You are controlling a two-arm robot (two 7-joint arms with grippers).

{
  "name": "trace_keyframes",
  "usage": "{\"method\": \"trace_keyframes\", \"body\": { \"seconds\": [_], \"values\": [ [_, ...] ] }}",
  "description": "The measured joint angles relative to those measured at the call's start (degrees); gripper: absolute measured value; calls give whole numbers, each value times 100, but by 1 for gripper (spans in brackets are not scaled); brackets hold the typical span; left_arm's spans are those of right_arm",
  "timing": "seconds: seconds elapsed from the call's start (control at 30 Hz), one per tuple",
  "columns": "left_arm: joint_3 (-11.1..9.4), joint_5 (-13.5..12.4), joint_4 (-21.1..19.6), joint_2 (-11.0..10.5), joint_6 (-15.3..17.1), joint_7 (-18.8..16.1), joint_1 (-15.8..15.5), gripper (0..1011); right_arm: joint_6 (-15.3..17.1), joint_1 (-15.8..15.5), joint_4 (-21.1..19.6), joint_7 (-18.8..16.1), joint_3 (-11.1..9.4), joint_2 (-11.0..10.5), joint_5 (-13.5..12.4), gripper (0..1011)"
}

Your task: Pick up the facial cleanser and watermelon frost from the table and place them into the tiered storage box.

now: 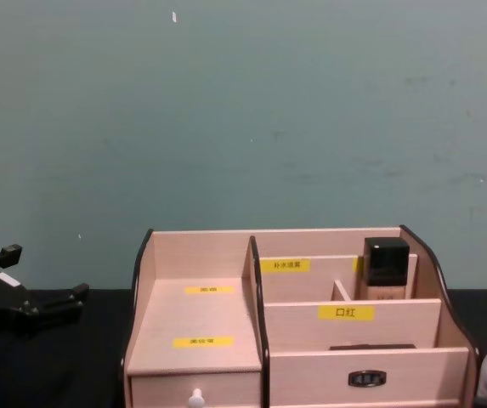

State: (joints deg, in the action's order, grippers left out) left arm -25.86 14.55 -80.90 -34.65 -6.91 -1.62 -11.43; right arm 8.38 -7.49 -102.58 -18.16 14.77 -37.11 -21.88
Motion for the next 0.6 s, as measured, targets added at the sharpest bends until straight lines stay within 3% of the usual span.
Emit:
{"method": "trace_keyframes", "body": {
  "seconds": [0.3,0.6],
  "values": [
    [0,0,0,0,0,0,0,1001,-17,170,232,-240,15,195,52,1000],
    [0,0,0,0,0,0,0,1001,-17,171,236,-245,16,194,54,1000]
  ]
}}
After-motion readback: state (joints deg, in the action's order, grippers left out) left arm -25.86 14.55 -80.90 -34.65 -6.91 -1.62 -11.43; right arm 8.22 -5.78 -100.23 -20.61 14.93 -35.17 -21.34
